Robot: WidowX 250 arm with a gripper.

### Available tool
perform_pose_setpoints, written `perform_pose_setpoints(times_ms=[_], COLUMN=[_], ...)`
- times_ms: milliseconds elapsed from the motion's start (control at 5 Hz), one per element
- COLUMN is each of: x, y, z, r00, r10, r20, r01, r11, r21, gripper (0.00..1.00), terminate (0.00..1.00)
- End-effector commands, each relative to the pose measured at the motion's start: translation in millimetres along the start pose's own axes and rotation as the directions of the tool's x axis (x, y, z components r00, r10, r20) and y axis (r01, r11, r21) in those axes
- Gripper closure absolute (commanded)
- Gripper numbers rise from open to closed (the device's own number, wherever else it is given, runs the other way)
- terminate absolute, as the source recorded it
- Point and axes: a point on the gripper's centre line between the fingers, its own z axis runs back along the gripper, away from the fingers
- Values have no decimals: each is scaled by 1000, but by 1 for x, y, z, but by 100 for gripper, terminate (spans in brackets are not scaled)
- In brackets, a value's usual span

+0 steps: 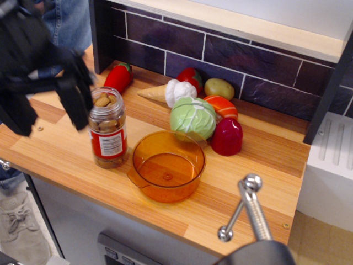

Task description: Pour almonds in pot

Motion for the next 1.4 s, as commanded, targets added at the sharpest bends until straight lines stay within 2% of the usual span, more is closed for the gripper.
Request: perform_pose_setpoints(times_ms=[0,200,400,600,1000,1200], x=[57,74,76,77,83,90], y=[45,65,75,77,60,38], z=[10,1,-14,-38,-61,-68], r00=[931,853,793,707,611,567], r10=[364,510,574,649,707,714], r20=[-19,-110,-204,-282,-357,-411], r01=[-363,-521,-599,-679,-743,-759], r11=[925,846,796,734,668,646], r21=[-109,-113,-88,-14,50,76], gripper=[0,0,0,0,0,0], terminate=[0,0,0,0,0,0])
